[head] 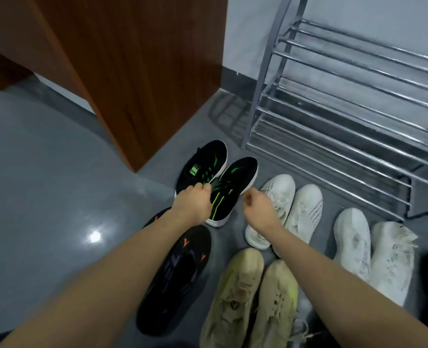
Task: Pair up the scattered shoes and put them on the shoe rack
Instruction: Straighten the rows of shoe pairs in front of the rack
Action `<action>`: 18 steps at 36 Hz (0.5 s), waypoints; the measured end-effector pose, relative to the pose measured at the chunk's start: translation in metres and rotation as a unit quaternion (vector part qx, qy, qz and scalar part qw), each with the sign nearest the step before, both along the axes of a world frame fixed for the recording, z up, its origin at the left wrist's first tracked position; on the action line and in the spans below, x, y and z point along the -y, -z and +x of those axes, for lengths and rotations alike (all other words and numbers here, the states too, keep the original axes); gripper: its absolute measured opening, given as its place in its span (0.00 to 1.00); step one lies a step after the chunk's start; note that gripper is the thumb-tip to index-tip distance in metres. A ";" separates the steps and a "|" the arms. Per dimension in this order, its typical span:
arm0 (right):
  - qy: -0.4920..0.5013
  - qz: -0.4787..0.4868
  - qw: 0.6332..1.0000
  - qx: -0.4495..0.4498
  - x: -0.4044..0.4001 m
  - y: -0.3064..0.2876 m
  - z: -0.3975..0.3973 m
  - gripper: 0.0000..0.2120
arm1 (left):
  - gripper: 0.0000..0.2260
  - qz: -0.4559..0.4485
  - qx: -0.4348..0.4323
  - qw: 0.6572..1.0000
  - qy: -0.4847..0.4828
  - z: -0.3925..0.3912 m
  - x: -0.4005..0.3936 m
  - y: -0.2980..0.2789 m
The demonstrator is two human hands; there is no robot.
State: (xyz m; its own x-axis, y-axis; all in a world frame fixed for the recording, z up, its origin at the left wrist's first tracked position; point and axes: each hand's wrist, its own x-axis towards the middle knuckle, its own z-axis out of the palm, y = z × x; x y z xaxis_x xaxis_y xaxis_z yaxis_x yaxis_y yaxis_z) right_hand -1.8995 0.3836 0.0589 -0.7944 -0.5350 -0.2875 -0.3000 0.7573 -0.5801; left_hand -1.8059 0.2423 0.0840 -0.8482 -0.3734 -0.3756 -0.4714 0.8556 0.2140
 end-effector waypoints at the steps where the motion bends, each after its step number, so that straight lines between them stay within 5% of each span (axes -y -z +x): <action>1: -0.012 0.003 1.000 0.008 0.002 0.001 -0.001 0.08 | 0.14 0.002 0.008 1.000 -0.002 0.001 0.001 0.001; 11: -0.089 0.045 0.993 0.060 0.010 0.027 -0.044 0.21 | 0.16 -0.006 0.051 0.999 -0.007 -0.036 -0.004 0.003; 18: -0.113 0.121 0.983 0.075 0.032 0.068 -0.043 0.31 | 0.20 -0.055 0.059 0.992 0.097 -0.042 0.015 0.038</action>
